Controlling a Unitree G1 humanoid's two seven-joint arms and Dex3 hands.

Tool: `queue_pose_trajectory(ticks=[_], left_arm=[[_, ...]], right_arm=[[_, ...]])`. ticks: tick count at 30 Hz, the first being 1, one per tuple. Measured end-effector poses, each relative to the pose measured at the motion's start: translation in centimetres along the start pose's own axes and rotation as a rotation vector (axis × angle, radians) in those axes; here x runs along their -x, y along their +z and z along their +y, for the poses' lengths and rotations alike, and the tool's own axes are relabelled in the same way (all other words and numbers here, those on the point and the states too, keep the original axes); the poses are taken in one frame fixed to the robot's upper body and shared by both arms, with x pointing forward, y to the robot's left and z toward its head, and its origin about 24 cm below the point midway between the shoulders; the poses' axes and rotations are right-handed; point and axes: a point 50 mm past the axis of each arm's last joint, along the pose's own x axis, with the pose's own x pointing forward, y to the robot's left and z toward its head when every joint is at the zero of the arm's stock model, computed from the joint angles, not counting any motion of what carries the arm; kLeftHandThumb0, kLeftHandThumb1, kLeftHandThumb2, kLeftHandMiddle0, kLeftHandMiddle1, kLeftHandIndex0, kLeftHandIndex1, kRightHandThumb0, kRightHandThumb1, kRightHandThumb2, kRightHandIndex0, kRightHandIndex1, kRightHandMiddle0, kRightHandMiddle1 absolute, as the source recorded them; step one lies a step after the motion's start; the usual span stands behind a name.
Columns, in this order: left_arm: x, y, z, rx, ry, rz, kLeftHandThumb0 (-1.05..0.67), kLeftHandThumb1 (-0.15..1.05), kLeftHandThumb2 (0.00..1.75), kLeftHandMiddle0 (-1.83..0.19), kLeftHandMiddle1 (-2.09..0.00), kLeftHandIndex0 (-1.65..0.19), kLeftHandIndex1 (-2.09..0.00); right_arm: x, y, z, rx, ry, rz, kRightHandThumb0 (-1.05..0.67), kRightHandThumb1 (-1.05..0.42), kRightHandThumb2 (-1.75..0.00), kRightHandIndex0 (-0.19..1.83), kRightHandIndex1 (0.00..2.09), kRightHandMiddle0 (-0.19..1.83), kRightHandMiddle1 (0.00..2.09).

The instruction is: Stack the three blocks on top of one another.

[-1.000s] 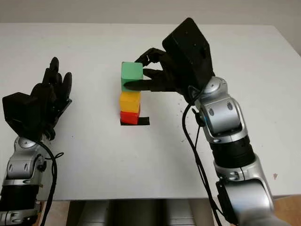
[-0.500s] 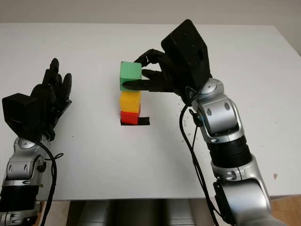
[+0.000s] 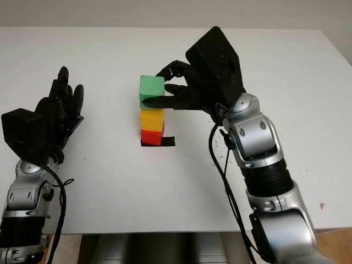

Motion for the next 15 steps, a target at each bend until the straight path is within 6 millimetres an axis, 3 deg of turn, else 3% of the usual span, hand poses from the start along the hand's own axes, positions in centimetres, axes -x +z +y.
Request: queue_pose_trajectory(ticks=[15], left_arm=[[0.05, -0.08, -0.03, 0.002, -0.010, 0.002, -0.76, 1.05, 0.52, 0.18, -0.05, 0.11, -0.05]], right_arm=[[-0.02, -0.60, 0.18, 0.022, 0.003, 0.016, -0.44, -1.04, -0.06, 0.28, 0.04, 0.21, 1.78]])
